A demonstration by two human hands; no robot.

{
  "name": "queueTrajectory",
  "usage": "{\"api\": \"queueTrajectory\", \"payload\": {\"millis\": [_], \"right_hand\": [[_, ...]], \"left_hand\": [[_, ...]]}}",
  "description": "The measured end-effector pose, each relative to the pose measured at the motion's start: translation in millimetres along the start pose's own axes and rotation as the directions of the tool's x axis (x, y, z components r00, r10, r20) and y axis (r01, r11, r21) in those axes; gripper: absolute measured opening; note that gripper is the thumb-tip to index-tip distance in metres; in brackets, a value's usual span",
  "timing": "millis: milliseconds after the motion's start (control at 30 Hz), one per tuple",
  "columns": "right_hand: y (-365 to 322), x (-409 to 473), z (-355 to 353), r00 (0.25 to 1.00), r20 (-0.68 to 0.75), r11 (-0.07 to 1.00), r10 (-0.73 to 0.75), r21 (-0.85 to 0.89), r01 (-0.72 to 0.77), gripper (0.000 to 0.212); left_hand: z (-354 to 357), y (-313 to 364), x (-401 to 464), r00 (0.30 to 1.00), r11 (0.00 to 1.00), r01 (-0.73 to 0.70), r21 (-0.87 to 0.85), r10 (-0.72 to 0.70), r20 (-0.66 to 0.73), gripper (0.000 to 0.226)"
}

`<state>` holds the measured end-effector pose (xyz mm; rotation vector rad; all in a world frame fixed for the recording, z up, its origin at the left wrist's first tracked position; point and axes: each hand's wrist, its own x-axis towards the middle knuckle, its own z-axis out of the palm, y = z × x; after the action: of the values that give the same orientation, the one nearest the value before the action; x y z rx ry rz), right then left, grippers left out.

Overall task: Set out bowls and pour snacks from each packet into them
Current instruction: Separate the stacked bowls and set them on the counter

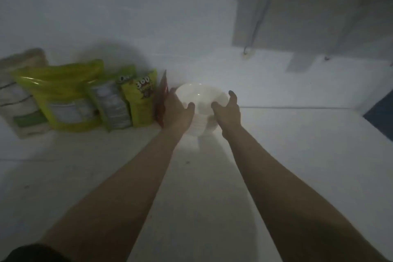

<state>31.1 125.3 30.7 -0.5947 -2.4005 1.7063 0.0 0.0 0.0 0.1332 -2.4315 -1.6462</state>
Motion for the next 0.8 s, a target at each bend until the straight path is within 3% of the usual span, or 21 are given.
{"api": "queueTrajectory", "payload": {"millis": [67, 167, 300, 467, 800], "right_hand": [[2, 4, 3, 0.989, 0.075, 0.974, 0.124, 0.179, -0.135, 0.073], [11, 8, 9, 0.963, 0.131, 0.912, 0.236, 0.312, -0.266, 0.06], [13, 1, 5, 0.964, 0.112, 0.9, 0.24, 0.346, -0.264, 0.061], [6, -55, -11, 0.977, 0.102, 0.91, 0.189, 0.355, -0.213, 0.065], [-23, -237, 46, 0.976, 0.201, 0.915, 0.078, 0.374, -0.15, 0.059]], "left_hand": [[2, -7, 7, 0.999, 0.996, 0.046, -0.08, -0.045, 0.013, 0.087], [5, -20, 11, 0.987, 0.978, 0.161, -0.136, -0.156, 0.046, 0.096], [1, -12, -5, 0.994, 0.981, 0.101, -0.167, -0.091, 0.067, 0.099], [-33, 16, -68, 1.0, 0.965, 0.01, -0.26, -0.002, 0.031, 0.087], [-199, -10, -177, 0.994, 0.939, -0.095, -0.329, 0.071, -0.083, 0.071]]}}
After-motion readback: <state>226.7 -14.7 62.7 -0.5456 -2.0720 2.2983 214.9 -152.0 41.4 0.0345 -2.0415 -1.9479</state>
